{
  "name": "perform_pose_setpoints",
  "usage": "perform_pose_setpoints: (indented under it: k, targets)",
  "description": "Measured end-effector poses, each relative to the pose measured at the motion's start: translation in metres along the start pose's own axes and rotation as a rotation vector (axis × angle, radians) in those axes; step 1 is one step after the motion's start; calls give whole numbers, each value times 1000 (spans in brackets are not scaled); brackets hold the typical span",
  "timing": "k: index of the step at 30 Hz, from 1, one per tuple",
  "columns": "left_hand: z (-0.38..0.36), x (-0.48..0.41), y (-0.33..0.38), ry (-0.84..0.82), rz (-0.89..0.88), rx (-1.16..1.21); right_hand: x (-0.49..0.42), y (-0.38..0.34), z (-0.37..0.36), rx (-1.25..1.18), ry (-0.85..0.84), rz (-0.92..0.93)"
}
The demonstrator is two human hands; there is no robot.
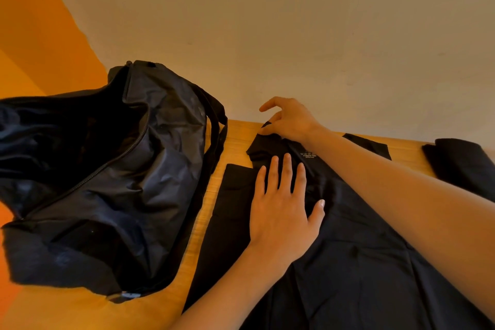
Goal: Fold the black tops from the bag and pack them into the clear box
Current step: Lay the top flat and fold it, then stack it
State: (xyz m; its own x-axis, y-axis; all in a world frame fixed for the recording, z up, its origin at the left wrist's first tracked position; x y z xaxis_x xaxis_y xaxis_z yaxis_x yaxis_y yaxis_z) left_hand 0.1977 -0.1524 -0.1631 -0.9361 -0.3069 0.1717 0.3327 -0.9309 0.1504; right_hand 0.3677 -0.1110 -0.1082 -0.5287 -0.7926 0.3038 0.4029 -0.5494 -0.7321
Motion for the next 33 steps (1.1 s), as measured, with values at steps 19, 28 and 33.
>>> perform_pose_setpoints:
  k: [19,28,33]
  targets:
    - [23,5,-9,87,83,335,13,22,-12,-604,57,-128]
    - [32,-52,-56,53,168,138,17,20,-3,-496,-4,-38]
    - [20,-45,-49,-63,57,-36,39,33,45,-398,95,18]
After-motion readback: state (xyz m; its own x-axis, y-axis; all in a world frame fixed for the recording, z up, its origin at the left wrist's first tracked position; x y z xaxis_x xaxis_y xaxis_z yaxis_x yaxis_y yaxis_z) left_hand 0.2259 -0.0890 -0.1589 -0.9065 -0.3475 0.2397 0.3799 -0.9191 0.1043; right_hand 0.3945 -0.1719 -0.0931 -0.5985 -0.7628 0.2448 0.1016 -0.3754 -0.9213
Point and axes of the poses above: each hand's wrist, its own x-axis away from the middle knuckle, its own z-axis out of the back of the hand, y = z × x, the point moved 2 cm from there along -x, towards the middle knuckle, and after that the axes turned 12 degrees about -y, right-handed, at the moved point
